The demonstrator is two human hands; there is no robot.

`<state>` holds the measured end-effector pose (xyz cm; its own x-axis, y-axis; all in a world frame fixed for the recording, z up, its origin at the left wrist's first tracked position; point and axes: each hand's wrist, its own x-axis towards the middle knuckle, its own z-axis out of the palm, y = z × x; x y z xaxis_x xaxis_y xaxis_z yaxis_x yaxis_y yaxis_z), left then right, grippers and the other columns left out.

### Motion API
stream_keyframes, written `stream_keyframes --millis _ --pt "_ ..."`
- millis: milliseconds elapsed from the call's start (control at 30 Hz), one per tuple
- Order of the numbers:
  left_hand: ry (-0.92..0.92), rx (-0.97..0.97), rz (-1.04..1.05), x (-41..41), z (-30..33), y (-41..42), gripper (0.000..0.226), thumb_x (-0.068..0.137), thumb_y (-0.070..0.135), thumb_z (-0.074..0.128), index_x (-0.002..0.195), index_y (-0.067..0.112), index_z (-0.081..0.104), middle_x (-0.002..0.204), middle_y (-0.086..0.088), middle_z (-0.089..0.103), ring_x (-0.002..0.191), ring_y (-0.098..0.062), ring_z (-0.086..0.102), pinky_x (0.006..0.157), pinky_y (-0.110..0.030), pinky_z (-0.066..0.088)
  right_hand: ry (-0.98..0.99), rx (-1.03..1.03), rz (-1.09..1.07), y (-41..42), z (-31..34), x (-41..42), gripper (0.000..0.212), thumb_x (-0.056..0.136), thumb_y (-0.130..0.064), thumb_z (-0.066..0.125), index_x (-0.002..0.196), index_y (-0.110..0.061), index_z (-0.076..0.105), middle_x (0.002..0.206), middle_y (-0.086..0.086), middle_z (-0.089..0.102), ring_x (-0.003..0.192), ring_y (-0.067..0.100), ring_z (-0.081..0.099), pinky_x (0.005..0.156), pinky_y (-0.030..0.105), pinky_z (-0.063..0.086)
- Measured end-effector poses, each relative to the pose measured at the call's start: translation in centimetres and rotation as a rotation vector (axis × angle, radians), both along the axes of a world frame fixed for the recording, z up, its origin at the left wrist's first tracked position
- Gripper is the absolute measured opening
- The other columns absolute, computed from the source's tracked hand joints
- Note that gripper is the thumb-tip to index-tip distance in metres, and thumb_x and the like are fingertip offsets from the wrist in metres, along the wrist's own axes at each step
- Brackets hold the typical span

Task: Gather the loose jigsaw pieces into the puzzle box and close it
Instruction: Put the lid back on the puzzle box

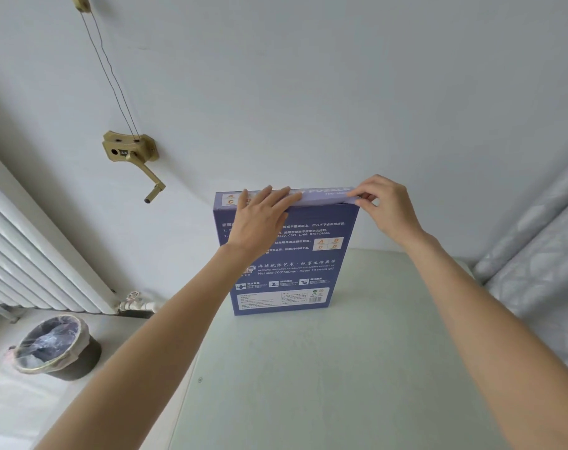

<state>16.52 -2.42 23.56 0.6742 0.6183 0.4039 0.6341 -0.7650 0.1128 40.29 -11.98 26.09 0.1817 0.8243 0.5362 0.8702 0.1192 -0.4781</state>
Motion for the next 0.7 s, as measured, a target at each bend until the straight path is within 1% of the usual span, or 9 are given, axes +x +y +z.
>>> stream_keyframes --millis 200,267,367,433,500,567,633,667,700 --pt "-0.033 -0.018 -0.018 0.3 -0.1 0.9 0.042 0.098 0.019 0.042 0.138 0.034 0.041 0.142 0.008 0.045 0.135 -0.023 0.036 0.11 -0.056 0.021 -0.075 0.036 -0.049 0.8 -0.1 -0.2 0.016 0.076 0.004 0.067 0.083 -0.01 0.071 0.082 0.003 0.065 0.065 0.017 0.057 0.068 0.035 0.051" --pt "-0.056 -0.007 -0.021 0.3 -0.2 1.0 0.041 0.097 0.018 0.044 0.136 0.033 0.044 0.14 0.007 0.047 0.133 -0.025 0.039 0.109 -0.057 0.022 -0.094 0.024 -0.085 1.0 0.0 -0.2 0.016 0.076 0.002 0.067 0.081 -0.013 0.071 0.082 0.0 0.067 0.066 0.015 0.057 0.067 0.034 0.05" --pt "-0.082 0.013 -0.028 0.3 -0.5 1.0 0.04 0.096 0.016 0.048 0.133 0.031 0.049 0.136 0.005 0.052 0.13 -0.026 0.043 0.106 -0.059 0.025 -0.116 0.003 -0.134 0.7 -0.3 -0.3 0.014 0.079 -0.006 0.067 0.081 -0.019 0.072 0.085 -0.004 0.068 0.074 0.016 0.06 0.064 0.026 0.04" --pt "-0.09 0.024 -0.029 0.3 -0.7 1.0 0.039 0.095 0.016 0.049 0.131 0.031 0.051 0.134 0.005 0.054 0.129 -0.027 0.045 0.105 -0.059 0.027 -0.134 0.006 -0.125 0.2 -0.8 -0.3 0.014 0.082 -0.007 0.065 0.084 -0.018 0.073 0.088 -0.002 0.068 0.08 0.02 0.06 0.066 0.026 0.039" --pt "-0.116 0.033 -0.024 0.3 -0.9 0.9 0.037 0.094 0.017 0.051 0.128 0.032 0.054 0.132 0.006 0.056 0.128 -0.026 0.047 0.105 -0.058 0.029 -0.216 0.043 -0.115 -0.1 -0.9 -0.4 0.014 0.084 -0.008 0.062 0.087 -0.016 0.073 0.096 0.0 0.068 0.093 0.026 0.056 0.076 0.034 0.045" --pt "-0.145 0.046 -0.016 0.3 -1.0 0.7 0.034 0.094 0.019 0.051 0.125 0.033 0.057 0.129 0.008 0.058 0.126 -0.025 0.048 0.104 -0.056 0.03 -0.339 0.048 -0.059 -0.1 -0.6 -0.5 0.018 0.086 -0.014 0.057 0.098 -0.017 0.071 0.114 0.001 0.065 0.112 0.028 0.05 0.092 0.042 0.042" --pt "-0.166 0.07 -0.012 0.3 -1.2 0.6 0.032 0.093 0.019 0.051 0.121 0.033 0.059 0.126 0.008 0.06 0.124 -0.025 0.05 0.103 -0.055 0.032 -0.439 -0.126 0.045 0.1 -0.5 -0.9 0.034 0.09 -0.022 0.053 0.123 -0.017 0.06 0.137 -0.001 0.05 0.134 0.024 0.035 0.11 0.043 0.025" --pt "-0.171 0.083 -0.01 0.3 -1.3 0.5 0.032 0.093 0.019 0.052 0.12 0.033 0.06 0.124 0.008 0.061 0.123 -0.026 0.051 0.102 -0.055 0.033 -0.457 -0.228 0.081 0.2 -0.8 -1.2 0.041 0.093 -0.025 0.051 0.133 -0.016 0.05 0.145 -0.002 0.041 0.139 0.02 0.026 0.115 0.041 0.017" --pt "-0.173 0.097 -0.009 0.3 -1.4 0.5 0.032 0.092 0.018 0.053 0.119 0.033 0.061 0.123 0.007 0.062 0.122 -0.027 0.052 0.101 -0.055 0.034 -0.43 -0.295 0.098 0.2 -1.3 -1.6 0.047 0.094 -0.025 0.049 0.139 -0.015 0.041 0.149 -0.002 0.034 0.142 0.017 0.02 0.117 0.04 0.012"
